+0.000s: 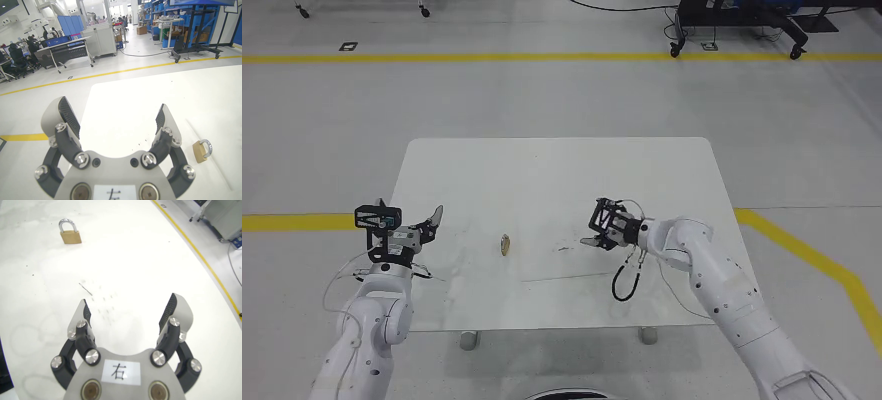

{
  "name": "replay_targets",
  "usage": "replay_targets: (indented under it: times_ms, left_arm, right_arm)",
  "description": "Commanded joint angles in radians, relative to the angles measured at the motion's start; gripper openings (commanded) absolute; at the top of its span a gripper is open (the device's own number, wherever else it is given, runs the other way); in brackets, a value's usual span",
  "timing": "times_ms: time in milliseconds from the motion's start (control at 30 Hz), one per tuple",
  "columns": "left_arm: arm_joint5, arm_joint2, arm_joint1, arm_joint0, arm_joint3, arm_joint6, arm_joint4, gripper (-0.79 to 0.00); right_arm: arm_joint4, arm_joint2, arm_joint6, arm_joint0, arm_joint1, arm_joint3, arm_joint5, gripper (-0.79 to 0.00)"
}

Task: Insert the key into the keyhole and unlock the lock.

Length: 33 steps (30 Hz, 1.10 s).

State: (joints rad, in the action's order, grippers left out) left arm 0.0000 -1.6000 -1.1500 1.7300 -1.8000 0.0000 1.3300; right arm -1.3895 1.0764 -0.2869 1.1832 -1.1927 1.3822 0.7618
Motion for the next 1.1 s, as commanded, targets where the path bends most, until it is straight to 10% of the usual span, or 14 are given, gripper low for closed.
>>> replay_targets:
  times_ms: [0,567,700,1067]
  left_arm:
    - [0.000,0.000,0.000,0.000,0.000,0.000,0.000,0.000]
    - [0.000,0.000,0.000,0.000,0.000,0.000,0.000,0.000]
    - [0.000,0.000,0.000,0.000,0.000,0.000,0.000,0.000]
    - [0.000,0.000,0.000,0.000,0.000,0.000,0.000,0.000]
  right_arm:
    - [0.008,-0.042,-0.017,-0.040,-0.007,-0.038,0.068,-0.449]
    - [-0.115,-0.259,-0.022,-0.170,-0.055,-0.122,0.092,-0.477]
    - [-0.099,-0.273,-0.011,-0.191,-0.062,-0.143,0.105,-0.785]
    - [-0.144,-0.168,0.080,-0.130,-0.021,-0.042,0.067,-0.785]
